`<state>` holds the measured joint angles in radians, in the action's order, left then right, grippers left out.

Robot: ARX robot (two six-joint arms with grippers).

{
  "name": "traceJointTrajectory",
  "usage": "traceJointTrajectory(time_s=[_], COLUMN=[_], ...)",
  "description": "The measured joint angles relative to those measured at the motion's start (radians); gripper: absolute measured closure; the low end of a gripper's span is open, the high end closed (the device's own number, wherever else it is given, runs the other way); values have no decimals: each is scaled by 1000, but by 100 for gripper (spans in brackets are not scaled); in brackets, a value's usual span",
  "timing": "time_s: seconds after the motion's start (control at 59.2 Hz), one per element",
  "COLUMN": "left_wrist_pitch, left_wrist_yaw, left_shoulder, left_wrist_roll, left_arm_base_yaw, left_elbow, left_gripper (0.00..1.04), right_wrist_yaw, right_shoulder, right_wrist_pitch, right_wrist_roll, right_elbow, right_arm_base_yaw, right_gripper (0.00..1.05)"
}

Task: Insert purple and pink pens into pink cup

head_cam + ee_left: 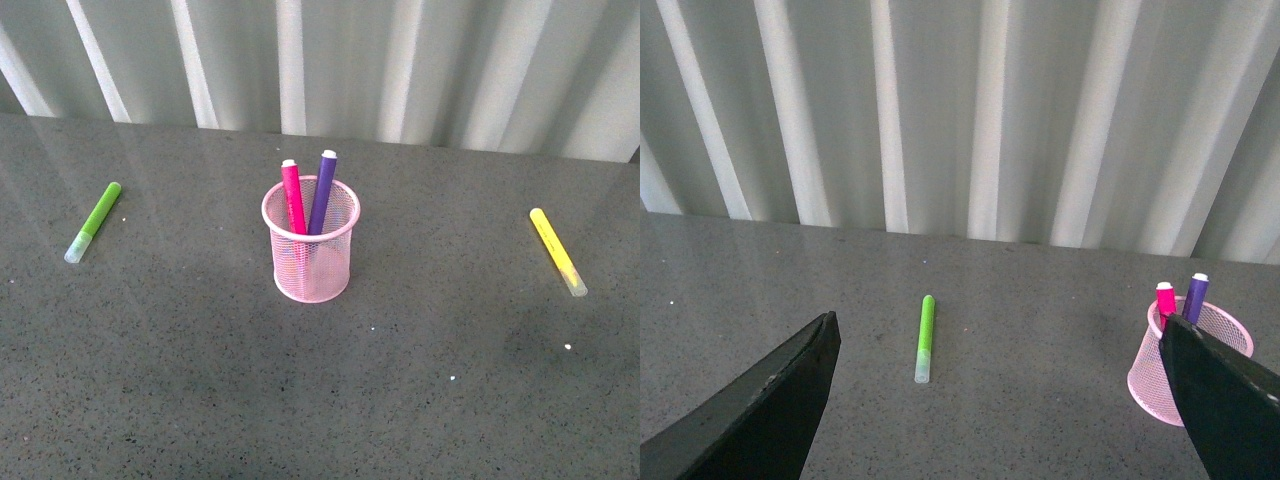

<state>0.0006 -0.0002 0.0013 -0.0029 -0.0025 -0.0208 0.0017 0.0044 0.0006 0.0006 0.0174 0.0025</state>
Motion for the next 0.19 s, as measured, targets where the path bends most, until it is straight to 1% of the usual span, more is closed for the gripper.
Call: traceJointTrajectory(time_s=[0.186], left_wrist_pitch=[0], left_wrist_yaw=[0], left_shoulder=[0], left_wrist_roll=[0], left_arm_base_yaw=[0], left_elbow=[0], left_gripper=[7], right_wrist_yaw=[0], right_shoulder=[0], right_wrist_pitch=[0], right_wrist_roll=[0], right_elbow=[0], right_arm_base_yaw=[0], right_gripper=[7])
